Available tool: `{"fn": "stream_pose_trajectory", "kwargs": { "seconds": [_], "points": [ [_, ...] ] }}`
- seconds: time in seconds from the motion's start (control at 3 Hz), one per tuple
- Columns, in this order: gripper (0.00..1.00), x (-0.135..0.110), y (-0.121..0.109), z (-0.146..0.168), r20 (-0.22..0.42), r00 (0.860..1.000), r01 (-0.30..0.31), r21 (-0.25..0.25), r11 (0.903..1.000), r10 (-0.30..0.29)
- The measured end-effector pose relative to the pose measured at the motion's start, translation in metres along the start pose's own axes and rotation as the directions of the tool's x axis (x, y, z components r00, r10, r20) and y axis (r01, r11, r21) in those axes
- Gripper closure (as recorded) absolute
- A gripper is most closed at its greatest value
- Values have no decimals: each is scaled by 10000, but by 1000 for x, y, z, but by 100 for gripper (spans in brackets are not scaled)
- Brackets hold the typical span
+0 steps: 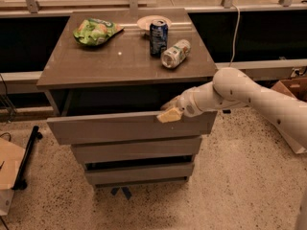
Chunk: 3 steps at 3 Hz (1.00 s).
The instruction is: Open top drawer
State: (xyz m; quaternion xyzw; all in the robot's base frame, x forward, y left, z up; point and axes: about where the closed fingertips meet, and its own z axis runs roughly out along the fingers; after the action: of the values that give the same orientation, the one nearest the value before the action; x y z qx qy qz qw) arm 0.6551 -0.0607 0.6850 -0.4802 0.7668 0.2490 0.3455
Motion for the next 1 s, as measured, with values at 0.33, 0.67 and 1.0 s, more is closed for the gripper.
{"fn": "stream_pose_trajectory", "kwargs": {
  "seconds": [0.33,0.67,1.0],
  "points": [
    [0,-1,1,7,-162,9998,105,-298,9995,-110],
    [0,4,8,9,-472,9986,221,-695,9973,-254],
    [0,12,13,5,-737,9971,142,-812,9966,-202]
  ]
}}
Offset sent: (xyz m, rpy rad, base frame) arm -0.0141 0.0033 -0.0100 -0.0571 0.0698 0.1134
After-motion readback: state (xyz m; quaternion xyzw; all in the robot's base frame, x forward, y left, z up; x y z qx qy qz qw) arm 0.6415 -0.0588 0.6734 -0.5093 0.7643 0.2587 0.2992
